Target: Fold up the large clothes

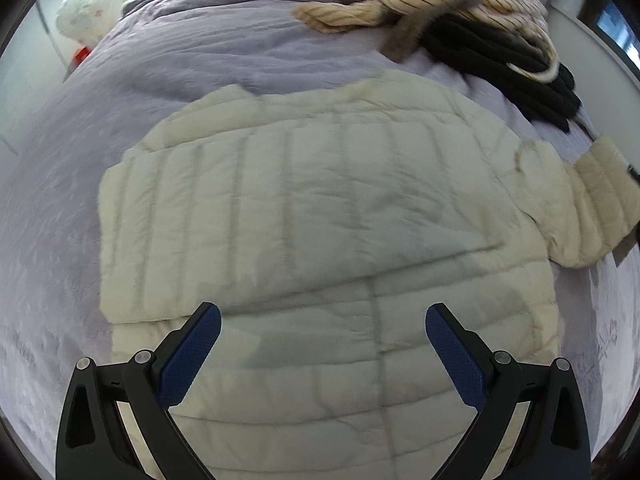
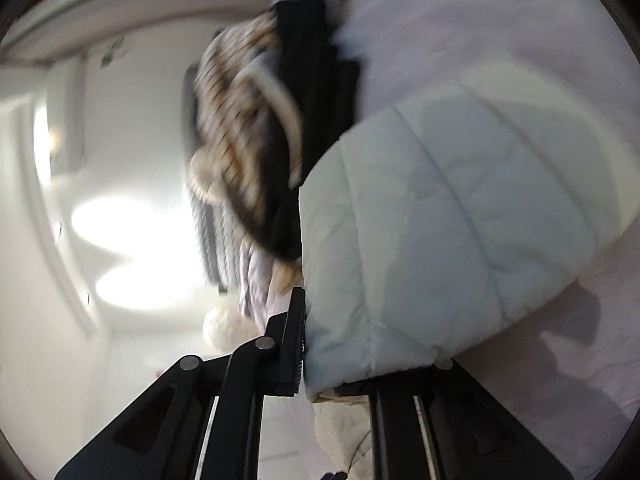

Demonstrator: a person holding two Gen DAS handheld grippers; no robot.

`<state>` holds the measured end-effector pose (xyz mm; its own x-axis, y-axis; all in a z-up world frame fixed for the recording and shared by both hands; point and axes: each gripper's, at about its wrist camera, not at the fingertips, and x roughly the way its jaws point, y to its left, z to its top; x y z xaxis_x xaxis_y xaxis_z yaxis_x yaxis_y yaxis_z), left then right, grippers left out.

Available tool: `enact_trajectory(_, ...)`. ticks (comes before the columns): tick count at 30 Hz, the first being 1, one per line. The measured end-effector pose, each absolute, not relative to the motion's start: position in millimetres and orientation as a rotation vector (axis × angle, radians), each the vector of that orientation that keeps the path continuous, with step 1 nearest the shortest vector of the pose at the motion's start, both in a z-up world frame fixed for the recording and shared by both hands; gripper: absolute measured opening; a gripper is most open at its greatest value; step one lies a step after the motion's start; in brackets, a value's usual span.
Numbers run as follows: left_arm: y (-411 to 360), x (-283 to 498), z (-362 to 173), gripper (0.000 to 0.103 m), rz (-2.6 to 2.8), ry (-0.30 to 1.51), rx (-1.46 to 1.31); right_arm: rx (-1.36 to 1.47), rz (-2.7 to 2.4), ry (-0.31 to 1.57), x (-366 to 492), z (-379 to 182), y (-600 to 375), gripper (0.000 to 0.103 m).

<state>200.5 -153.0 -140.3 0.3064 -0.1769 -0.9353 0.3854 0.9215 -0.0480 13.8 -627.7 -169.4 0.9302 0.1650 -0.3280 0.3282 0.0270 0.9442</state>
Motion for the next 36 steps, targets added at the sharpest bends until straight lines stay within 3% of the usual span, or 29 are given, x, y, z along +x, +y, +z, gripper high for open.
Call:
enact_trajectory(11,-77.0,230.8,-135.5,0.103,-0.247,1.166,0.074,1.005,0.143,0.687,157.8,-91.6,-480.8,0.012)
enact_trajectory(21,-25.6,247.5,-147.9,0.103,-0.172,1.160,-0.017,0.742,0.174,1.031,218.5,-164.1,-359.6,0.012)
enact_trajectory(31,-15.4,251.4,-153.6,0.103,-0.182,1.173,-0.065,0.745,0.082,1.112,207.9,-202.1,-354.7,0.014)
enact_trajectory(32,-16.2,252.6,-153.5,0.103,-0.185,1.175,-0.068,0.733,0.075,1.110,207.8,-197.4,-353.1,0.026)
enact_trajectory(33,-16.9,252.8,-153.5,0.103,-0.188,1.176,-0.072,0.721,0.076,1.102,205.4,-191.8,-351.6,0.049)
enact_trajectory(34,-18.0,254.3,-153.3,0.103,-0.193,1.176,-0.078,0.718,0.080,1.091,204.0,-186.0,-351.2,0.061)
enact_trajectory(35,-18.8,255.9,-152.5,0.103,-0.198,1.175,-0.083,0.717,0.081,1.072,200.7,-178.8,-351.1,0.072)
enact_trajectory(36,-19.0,257.6,-151.3,0.103,-0.204,1.171,-0.094,0.714,0.075,1.059,202.0,-172.1,-351.0,0.072)
